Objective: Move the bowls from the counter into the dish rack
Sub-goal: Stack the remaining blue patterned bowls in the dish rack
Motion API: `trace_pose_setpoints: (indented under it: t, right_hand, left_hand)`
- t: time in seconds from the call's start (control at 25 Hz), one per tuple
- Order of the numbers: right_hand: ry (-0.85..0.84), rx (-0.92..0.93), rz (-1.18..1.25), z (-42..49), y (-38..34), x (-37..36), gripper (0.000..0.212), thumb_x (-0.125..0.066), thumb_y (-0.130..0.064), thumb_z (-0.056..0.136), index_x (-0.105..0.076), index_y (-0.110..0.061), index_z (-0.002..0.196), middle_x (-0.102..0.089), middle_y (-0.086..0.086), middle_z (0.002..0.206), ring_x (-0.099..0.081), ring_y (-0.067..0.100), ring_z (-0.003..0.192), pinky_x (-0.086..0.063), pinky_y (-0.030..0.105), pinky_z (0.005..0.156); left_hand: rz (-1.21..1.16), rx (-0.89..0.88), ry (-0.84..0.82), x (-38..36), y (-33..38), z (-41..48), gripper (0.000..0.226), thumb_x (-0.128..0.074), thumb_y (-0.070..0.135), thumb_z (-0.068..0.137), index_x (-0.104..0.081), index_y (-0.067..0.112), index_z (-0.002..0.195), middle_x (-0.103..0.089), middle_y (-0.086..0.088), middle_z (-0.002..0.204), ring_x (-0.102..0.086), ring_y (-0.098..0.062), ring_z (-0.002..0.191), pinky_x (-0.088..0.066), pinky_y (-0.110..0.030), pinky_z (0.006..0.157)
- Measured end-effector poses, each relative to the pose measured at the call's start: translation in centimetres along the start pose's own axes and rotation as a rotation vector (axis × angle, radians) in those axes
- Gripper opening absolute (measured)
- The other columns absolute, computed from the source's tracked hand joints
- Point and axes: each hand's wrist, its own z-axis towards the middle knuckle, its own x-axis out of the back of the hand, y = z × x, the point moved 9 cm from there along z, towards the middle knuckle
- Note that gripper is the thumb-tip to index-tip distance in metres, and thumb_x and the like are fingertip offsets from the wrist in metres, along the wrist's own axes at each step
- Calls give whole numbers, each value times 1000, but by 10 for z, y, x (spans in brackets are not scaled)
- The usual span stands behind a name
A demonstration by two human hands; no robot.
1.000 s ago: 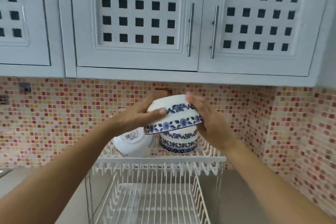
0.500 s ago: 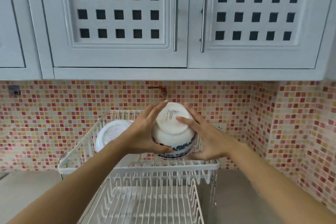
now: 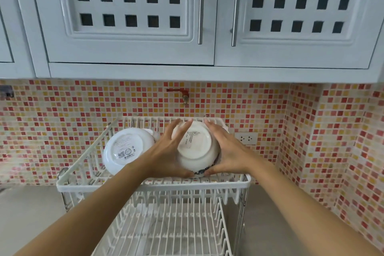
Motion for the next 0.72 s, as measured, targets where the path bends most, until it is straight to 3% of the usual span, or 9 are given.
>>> trace_pose_setpoints:
  t: [0.16,0.44,0.6,0.72]
  right_hand:
    - [-22,-19,-56,3,3,-4,136,-84,-55,53,9,-26,149,7,-11,158,1,6,143,-14,32,115]
    - [-64,-39,-116,4,7,-10,137,-81,-54,57,15,-21,148,15,-7,157,6,12,146,-14,35,117]
    - [-58,-35,-109,5,7,-13,137,-81,-55,58,17,-20,148,17,-7,158,7,10,146,-9,31,117]
    - [-50,-53,-155,4,5,-10,138,-79,-59,57,17,-17,148,19,-4,157,9,11,146,-7,31,118]
  left_hand:
    - [47,20,-47,-8,-1,0,132,-76,65,53,21,46,142,6,-2,160,2,-24,149,-17,-51,118]
    - [128,26,-93,-13,2,0,130,-74,63,60,16,29,148,16,-1,158,7,-25,147,-11,-44,118]
    - [197,58,-129,-17,-2,-1,129,-69,65,64,21,26,147,22,-4,158,9,-29,148,-14,-49,119]
    - [202,98,-158,-17,-3,-1,129,-67,67,64,23,25,146,30,-5,156,19,-29,146,-7,-50,120]
